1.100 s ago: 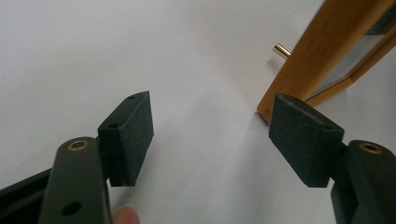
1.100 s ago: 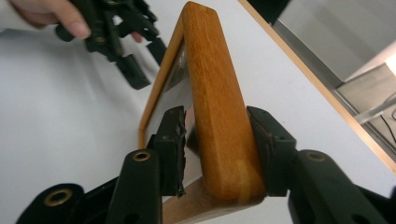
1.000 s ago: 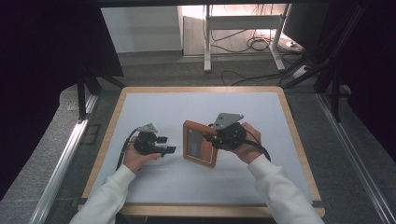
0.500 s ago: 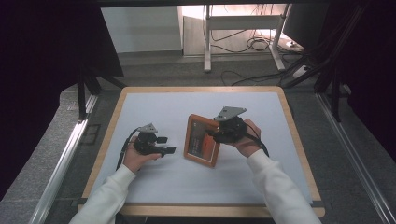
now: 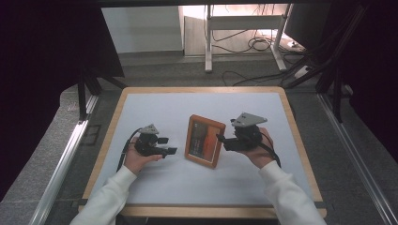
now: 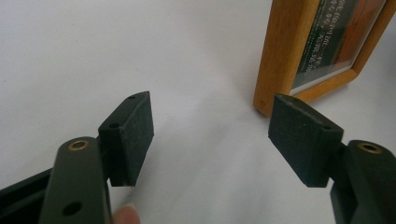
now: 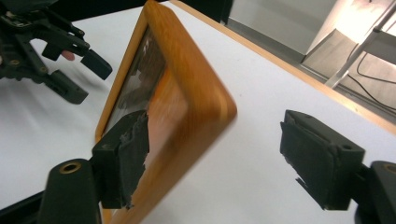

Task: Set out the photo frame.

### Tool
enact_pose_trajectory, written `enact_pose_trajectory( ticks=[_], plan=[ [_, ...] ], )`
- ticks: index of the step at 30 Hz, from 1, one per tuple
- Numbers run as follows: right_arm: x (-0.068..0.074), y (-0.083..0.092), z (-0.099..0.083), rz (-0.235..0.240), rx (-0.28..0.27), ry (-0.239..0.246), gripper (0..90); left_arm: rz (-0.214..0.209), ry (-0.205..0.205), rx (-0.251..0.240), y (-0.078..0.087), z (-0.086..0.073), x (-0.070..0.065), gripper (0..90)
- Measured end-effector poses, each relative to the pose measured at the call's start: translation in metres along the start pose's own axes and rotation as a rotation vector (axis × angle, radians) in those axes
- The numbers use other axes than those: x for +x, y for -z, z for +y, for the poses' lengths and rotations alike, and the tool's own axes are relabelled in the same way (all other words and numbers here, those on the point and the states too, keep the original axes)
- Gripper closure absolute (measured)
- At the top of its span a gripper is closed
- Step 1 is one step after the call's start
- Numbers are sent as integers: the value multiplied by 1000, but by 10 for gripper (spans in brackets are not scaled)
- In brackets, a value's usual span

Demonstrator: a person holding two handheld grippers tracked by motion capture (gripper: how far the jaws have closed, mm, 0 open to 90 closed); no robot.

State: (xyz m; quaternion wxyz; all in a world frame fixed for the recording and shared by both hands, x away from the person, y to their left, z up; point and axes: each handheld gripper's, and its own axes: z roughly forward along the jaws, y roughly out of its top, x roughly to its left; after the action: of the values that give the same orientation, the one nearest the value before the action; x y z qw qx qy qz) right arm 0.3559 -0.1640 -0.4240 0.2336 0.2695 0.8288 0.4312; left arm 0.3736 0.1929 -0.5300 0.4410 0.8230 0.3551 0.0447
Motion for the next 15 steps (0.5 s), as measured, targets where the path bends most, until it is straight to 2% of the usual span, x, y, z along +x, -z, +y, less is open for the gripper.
enact_pose_trajectory(
  ticks=[3, 4, 7, 8, 12, 13, 15],
  plan=[
    [1, 10, -10, 0, -12, -27, 232, 0, -1, 1, 0, 0, -1, 320],
    [0, 18, -22, 0, -19, -54, 232, 2, -2, 2, -1, 0, -2, 322],
    [0, 29, -41, 6, -25, -100, 231, 3, -3, 0, -1, 1, -3, 323],
    [0, 29, -41, 6, -25, -100, 231, 4, -2, -2, -1, 1, -3, 323],
    [-2, 40, -65, 5, -17, -137, 230, 14, -2, -3, -1, 1, -4, 320],
    [-4, 44, -77, -2, -10, -155, 231, 17, 0, -3, -1, 1, -4, 320],
    [-6, 44, -82, -6, -6, -167, 231, 22, -3, 0, -2, 1, -5, 320]
  ],
)
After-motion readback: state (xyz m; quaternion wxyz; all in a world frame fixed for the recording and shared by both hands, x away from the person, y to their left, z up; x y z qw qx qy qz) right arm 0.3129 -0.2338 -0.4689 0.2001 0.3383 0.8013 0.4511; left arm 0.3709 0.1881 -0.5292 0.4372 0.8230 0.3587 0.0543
